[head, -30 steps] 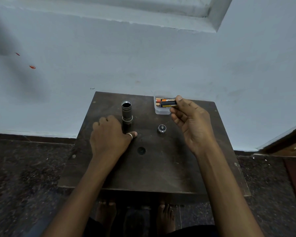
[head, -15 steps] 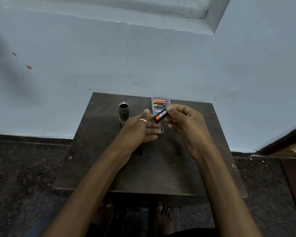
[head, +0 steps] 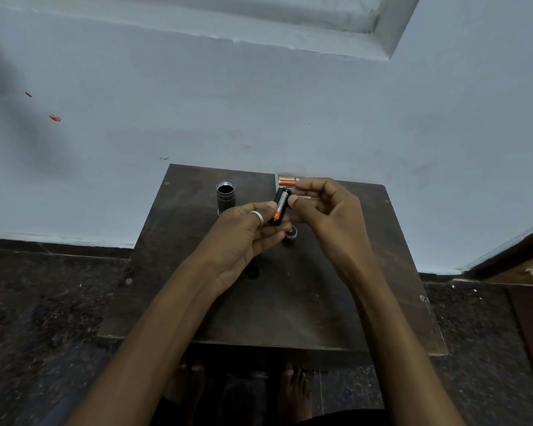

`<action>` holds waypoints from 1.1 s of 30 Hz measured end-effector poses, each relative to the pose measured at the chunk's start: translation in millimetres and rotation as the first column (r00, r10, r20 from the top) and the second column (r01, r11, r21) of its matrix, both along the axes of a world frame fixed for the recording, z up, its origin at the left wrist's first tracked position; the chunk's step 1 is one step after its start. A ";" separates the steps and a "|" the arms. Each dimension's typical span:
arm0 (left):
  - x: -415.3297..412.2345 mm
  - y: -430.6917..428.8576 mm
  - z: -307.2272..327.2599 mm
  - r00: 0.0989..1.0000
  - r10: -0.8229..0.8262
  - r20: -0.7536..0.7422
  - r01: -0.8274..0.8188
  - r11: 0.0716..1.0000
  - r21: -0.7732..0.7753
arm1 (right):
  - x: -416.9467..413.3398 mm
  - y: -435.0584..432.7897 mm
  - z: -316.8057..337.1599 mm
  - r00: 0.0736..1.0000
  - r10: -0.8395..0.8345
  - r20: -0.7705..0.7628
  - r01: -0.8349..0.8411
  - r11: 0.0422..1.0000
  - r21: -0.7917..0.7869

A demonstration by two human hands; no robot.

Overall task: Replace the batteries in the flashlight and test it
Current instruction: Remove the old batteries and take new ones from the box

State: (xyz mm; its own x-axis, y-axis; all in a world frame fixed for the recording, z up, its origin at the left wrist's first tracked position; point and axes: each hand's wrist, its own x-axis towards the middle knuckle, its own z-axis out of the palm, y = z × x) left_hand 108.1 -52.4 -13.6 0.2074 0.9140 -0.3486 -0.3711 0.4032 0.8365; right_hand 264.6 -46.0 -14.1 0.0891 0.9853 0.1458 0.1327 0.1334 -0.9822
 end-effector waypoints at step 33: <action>-2.2 3.0 -11.2 0.994 0.052 -0.094 -0.047 0.997 0.062 | -8.7 -11.5 -4.0 0.693 -0.155 0.704 -0.166 0.916 0.365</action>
